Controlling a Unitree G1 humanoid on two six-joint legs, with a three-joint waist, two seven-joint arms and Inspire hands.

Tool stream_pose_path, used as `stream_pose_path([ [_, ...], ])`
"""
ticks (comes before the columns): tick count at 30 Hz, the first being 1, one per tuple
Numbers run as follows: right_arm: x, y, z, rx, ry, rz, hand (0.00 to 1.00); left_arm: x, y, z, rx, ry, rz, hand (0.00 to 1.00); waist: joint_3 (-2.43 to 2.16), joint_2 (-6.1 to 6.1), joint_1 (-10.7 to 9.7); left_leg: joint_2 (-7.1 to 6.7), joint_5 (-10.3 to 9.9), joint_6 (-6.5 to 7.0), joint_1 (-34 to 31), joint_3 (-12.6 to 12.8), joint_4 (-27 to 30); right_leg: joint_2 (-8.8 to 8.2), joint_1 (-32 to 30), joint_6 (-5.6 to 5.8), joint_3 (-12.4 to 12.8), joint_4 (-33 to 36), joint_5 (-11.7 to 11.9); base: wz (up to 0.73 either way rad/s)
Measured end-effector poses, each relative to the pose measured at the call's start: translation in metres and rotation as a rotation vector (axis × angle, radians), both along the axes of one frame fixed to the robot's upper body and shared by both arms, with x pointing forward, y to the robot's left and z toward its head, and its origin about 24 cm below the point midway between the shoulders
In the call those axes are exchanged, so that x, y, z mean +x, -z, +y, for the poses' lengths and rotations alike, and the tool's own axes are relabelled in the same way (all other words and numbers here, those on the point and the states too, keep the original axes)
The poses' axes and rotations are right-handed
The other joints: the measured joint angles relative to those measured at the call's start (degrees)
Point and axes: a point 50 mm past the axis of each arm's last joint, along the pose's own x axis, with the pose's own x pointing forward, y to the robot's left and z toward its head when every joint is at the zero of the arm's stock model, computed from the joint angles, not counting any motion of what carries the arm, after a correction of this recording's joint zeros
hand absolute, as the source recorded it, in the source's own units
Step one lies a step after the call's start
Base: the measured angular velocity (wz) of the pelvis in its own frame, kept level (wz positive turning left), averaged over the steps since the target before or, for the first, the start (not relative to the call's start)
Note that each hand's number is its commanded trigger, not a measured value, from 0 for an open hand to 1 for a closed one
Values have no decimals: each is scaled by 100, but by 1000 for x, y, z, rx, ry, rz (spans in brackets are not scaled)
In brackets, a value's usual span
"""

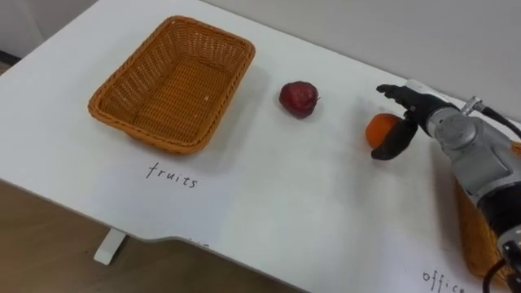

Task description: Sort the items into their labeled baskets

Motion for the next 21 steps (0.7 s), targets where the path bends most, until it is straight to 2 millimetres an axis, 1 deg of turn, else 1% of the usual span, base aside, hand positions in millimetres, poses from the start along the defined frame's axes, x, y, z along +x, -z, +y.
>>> stream_pose_path([
  [4, 4, -5, 0, -6, 2, -20, 0, 1, 0, 0, -1, 0, 0, 0, 4, -9, 4, -2, 1, 0, -29, 7, 14, -3, -29, 0, -1, -1, 0, 0],
  [10, 4, -2, 3, -36, -14, -25, 0, 3, 1, -3, -9, 27, -1, 0, 6, -10, -16, -1, 1, 0, -88, 6, 50, -4, -75, 0, -14, 0, 0, 0],
  [14, 5, -3, 3, -40, -8, -36, 0, 3, 2, -4, -11, 44, 3, 0, 15, -10, -18, -1, 0, 0, -169, 6, 92, -9, -131, -1, -59, 5, 1, 0],
  [21, 5, -3, 2, -71, -12, -36, 0, 5, 1, -4, -12, 47, -6, 0, 21, -53, 10, 9, 1, -2, -284, 16, 95, -3, -266, -16, -46, 21, 10, -1],
])
